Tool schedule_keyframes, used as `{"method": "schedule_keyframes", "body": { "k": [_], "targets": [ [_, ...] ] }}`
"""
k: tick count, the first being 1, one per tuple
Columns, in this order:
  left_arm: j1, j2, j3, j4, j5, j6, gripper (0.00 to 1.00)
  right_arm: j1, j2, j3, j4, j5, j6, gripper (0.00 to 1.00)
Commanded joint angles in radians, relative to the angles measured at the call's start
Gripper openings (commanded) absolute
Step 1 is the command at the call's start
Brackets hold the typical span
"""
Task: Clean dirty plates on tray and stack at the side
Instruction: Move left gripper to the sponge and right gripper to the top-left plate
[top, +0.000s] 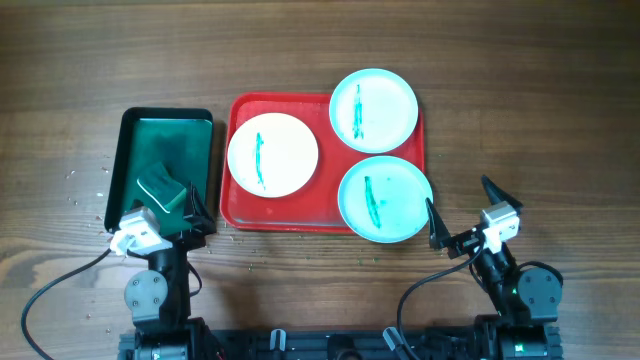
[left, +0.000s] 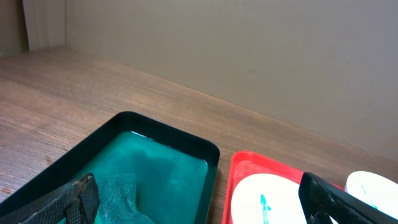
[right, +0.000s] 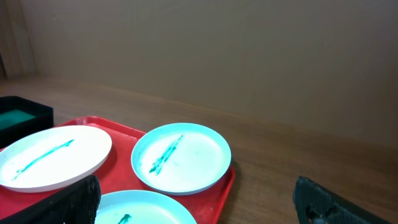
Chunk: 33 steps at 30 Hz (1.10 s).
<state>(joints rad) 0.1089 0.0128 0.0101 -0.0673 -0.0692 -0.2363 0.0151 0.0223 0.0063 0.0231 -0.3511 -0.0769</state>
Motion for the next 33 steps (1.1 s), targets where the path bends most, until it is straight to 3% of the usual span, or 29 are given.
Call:
{"method": "schedule_keyframes", "body": {
  "k": [1,19,27,33],
  "targets": [
    [-0.007,-0.004,-0.004,0.0,0.008,0.023,1.0,-0.005,0.007,-0.001,0.006,-0.002,-0.028,1.0],
    [-0.007,-0.004,-0.004,-0.001,0.008,0.023,1.0,-0.005,0.007,-0.001,0.01,0.013,-0.028,1.0],
    [-0.007,-0.004,-0.004,0.0,0.008,0.023,1.0,-0.005,0.007,-0.001,0.017,0.01,0.084,1.0],
    [-0.007,-0.004,-0.004,0.0,0.008,0.023,1.0,-0.005,0.007,-0.001,0.021,0.018,0.074,1.0]
  ]
}}
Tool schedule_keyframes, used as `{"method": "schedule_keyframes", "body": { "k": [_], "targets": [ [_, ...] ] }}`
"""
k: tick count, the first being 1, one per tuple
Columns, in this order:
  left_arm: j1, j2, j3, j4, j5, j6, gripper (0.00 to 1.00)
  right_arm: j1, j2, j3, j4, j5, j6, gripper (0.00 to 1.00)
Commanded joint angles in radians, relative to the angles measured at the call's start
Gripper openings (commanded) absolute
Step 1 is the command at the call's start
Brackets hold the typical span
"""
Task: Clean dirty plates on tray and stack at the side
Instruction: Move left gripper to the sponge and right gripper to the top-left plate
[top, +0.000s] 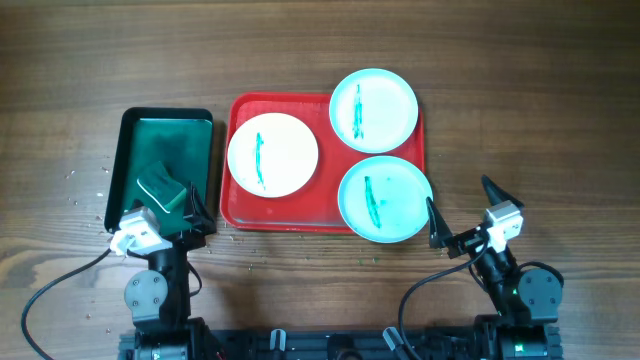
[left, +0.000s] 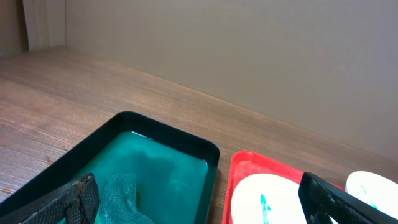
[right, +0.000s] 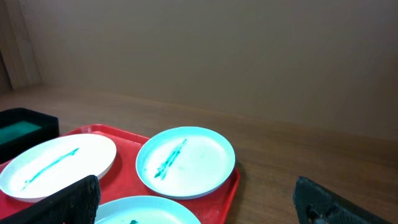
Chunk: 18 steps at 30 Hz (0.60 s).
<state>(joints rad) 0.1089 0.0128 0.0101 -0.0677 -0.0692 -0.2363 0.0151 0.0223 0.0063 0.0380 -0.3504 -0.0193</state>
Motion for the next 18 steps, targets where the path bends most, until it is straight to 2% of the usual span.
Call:
{"method": "schedule_keyframes", "body": {
  "k": [1,13,18],
  "targets": [
    [-0.007,-0.004,-0.004,0.0,0.008,0.023,1.0,-0.005,0.007,-0.001,0.006,0.021,0.014,1.0],
    [-0.006,-0.004,-0.004,0.0,0.004,0.024,1.0,-0.005,0.007,0.0,0.014,-0.011,0.024,1.0],
    [-0.006,-0.004,-0.004,0.016,0.016,-0.007,1.0,-0.005,0.035,0.058,0.012,-0.011,0.035,1.0]
  ]
}}
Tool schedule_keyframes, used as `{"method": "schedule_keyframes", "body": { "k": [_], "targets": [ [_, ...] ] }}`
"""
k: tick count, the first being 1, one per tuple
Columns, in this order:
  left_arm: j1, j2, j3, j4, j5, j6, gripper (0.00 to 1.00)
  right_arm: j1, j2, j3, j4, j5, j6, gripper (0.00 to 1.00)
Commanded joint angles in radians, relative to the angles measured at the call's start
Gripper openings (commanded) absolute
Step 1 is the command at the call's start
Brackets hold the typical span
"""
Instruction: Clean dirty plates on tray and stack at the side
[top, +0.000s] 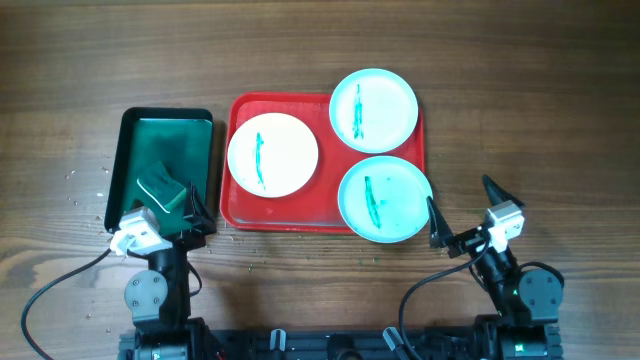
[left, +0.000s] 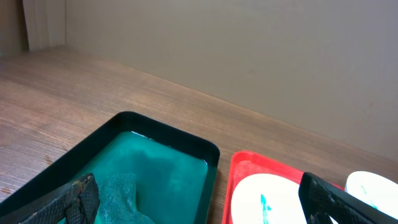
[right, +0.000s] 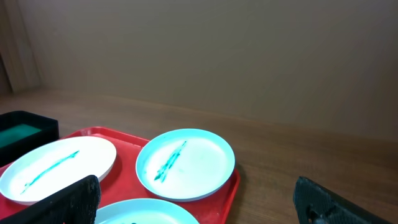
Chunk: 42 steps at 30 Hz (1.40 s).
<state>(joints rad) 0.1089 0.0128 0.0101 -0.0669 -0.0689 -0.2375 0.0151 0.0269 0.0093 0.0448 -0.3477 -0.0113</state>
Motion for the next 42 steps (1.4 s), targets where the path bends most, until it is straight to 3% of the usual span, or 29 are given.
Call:
{"method": "schedule_keyframes", "body": {
  "k": [1,8,16,18,20,22,28,31,33,36,42],
  "targets": [
    [-0.006,-0.004,-0.003,0.026,0.016,-0.006,1.0,-0.005,0.053,0.079,0.008,-0.013,0.045,1.0],
    [-0.006,0.02,0.126,0.016,0.08,-0.111,1.0,-0.005,0.336,0.302,0.011,-0.096,0.097,1.0],
    [-0.006,0.32,0.606,-0.355,0.111,-0.107,1.0,-0.005,0.737,0.691,-0.083,-0.192,0.127,1.0],
    [-0.006,0.44,0.738,-0.452,0.114,-0.101,1.0,-0.005,0.835,0.801,-0.182,-0.228,0.127,1.0],
    [-0.006,0.682,0.986,-0.655,0.122,-0.077,1.0,-0.005,0.986,0.99,-0.407,-0.253,0.126,1.0],
    [-0.006,0.803,1.105,-0.766,0.129,-0.077,1.0,-0.005,1.054,1.082,-0.538,-0.252,0.108,1.0],
    [-0.007,1.21,1.505,-1.17,0.151,-0.077,1.0,-0.005,1.278,1.381,-0.986,-0.14,-0.092,1.0],
    [-0.007,1.349,1.553,-1.221,0.132,-0.076,1.0,-0.005,1.326,1.389,-0.946,-0.124,-0.164,1.0],
    [-0.007,1.41,1.553,-1.221,0.125,-0.077,1.0,-0.005,1.357,1.389,-0.88,-0.235,-0.06,1.0],
    [-0.007,1.475,1.553,-1.221,0.125,-0.078,1.0,0.003,1.398,1.389,-0.823,-0.358,-0.023,1.0],
    [-0.007,1.522,1.553,-1.207,0.129,-0.085,1.0,0.153,1.501,1.392,-0.823,-0.113,0.156,1.0]
  ]
}}
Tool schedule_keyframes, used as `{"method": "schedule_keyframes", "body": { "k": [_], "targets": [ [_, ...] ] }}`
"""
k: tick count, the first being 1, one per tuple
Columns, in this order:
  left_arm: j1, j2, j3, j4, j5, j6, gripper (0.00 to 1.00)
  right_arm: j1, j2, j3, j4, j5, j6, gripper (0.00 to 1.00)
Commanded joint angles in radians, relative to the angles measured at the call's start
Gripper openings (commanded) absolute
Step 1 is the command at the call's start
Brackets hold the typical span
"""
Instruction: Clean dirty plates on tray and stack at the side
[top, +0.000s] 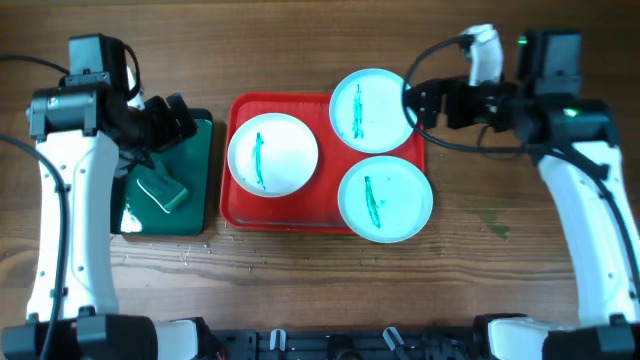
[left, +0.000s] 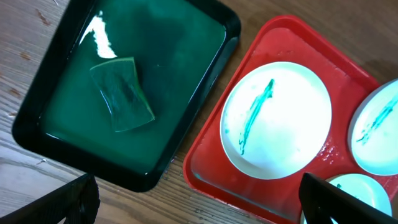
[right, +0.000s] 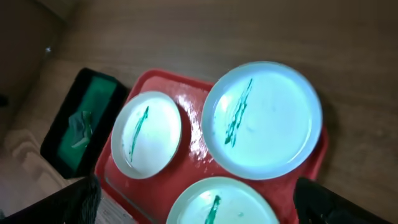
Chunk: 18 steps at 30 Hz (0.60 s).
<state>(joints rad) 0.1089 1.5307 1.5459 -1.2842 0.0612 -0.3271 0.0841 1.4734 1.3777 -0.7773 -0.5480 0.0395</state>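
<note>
A red tray carries three plates, each streaked with green. A white plate lies on its left, one light blue plate at the far right and another light blue plate at the near right. A green sponge lies in a black bin of green water beside the tray. Above the bin's far end hangs my left gripper, open and holding nothing. My right gripper hovers by the far blue plate's right rim, also open and holding nothing. The right wrist view shows all three plates, the far blue plate largest.
The tray and bin sit side by side on a wooden table. Small crumbs dot the wood in front of the bin. A faint green smear marks the table right of the tray.
Both arms were low at the table's near edge and now reach over the far side, the left above the bin, the right by the far blue plate. Plates and sponge have not moved.
At all three earlier moments both arms were low at the near edge with grippers open, the right wrist view shifting only slightly. Now both arms are raised and look down on the bin and the tray. Nothing has been picked up.
</note>
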Motion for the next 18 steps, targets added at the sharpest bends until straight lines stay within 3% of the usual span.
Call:
{"method": "schedule_keyframes", "body": {
  "k": [1,4,8,11,14,18],
  "targets": [
    [-0.007,0.004,0.018,0.013,-0.002,0.005,1.0,0.114,0.073,0.03,-0.002,0.111,0.126,1.0],
    [-0.007,0.004,0.018,0.024,-0.002,0.005,1.0,0.225,0.162,0.08,-0.026,0.197,0.182,0.92],
    [-0.001,0.004,0.018,0.032,-0.015,0.005,1.0,0.348,0.351,0.217,-0.106,0.258,0.239,0.91],
    [-0.001,0.004,0.018,0.036,-0.033,0.005,1.0,0.403,0.472,0.273,-0.111,0.264,0.31,0.77],
    [-0.001,0.004,0.018,0.047,-0.032,0.005,1.0,0.445,0.553,0.271,-0.074,0.298,0.379,0.56],
    [-0.002,0.004,0.018,0.044,-0.032,0.004,1.0,0.485,0.619,0.27,-0.021,0.357,0.436,0.48]
  ]
}}
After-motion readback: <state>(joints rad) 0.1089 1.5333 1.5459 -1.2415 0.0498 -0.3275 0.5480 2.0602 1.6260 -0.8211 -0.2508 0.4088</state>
